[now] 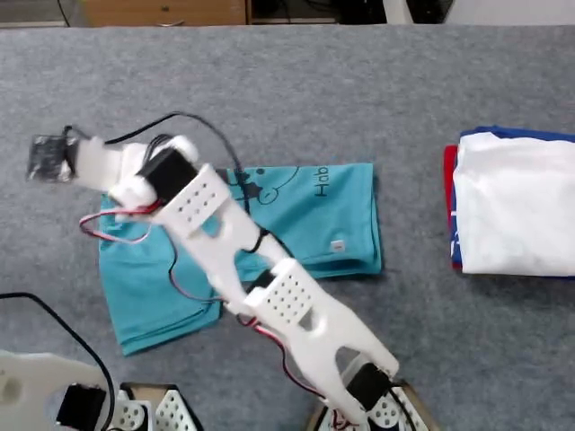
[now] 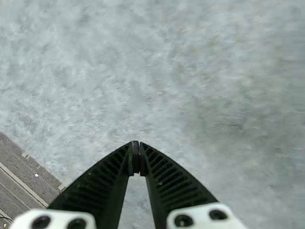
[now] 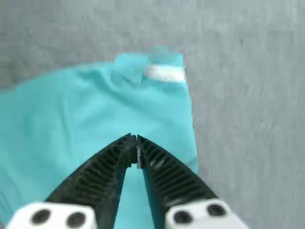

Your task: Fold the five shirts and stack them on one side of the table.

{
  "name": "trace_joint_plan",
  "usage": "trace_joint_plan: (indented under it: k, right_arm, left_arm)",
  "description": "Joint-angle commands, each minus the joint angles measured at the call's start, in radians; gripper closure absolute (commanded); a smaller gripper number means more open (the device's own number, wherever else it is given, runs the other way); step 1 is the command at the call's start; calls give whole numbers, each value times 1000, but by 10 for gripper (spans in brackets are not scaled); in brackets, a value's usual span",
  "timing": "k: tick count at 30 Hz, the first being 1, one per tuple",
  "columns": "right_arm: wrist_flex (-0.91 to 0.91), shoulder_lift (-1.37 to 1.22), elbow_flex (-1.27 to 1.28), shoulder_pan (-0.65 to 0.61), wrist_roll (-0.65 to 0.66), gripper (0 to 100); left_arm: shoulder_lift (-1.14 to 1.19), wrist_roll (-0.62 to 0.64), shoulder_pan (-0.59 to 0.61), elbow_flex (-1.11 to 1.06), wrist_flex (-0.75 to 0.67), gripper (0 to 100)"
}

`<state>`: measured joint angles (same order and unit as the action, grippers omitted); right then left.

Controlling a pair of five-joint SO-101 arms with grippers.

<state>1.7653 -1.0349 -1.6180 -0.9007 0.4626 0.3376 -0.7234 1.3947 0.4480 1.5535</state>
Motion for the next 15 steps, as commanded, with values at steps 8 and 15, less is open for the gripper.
trace_joint_plan:
  k: [8,15]
  right_arm:
    - [23,430,420,58,-52,991]
    - [18,659,1041,-76,-41,986]
  left_arm:
    - [-56,77,-80,264,121,981]
    - [-19,71,29,176,14,980]
